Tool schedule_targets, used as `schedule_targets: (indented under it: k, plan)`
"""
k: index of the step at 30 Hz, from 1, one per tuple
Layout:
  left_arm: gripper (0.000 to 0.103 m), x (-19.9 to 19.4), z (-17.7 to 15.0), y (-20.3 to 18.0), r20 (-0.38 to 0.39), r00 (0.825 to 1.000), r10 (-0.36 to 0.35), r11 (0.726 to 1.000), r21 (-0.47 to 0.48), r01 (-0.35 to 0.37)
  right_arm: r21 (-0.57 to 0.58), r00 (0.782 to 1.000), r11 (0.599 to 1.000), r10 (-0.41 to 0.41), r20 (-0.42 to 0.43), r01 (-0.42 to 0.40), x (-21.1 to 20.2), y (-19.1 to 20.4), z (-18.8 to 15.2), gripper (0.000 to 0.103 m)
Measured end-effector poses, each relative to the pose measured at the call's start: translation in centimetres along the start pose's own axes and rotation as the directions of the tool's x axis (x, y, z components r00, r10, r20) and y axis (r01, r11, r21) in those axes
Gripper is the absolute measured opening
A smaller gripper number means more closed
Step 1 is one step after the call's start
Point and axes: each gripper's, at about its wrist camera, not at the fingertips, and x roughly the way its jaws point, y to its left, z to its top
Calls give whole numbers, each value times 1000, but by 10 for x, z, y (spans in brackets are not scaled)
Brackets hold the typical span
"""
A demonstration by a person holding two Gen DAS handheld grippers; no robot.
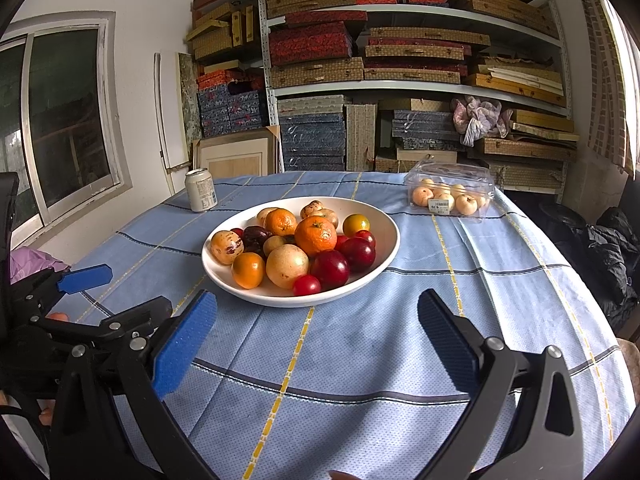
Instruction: Organize fruits
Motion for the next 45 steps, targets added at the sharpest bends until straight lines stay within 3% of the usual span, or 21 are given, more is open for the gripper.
schedule_targets:
  k: [45]
  plan:
    - [99,4,0,1,-15,1000,-1,1000,-1,1,-4,1000,1000,-1,-3,1,0,0,1,99]
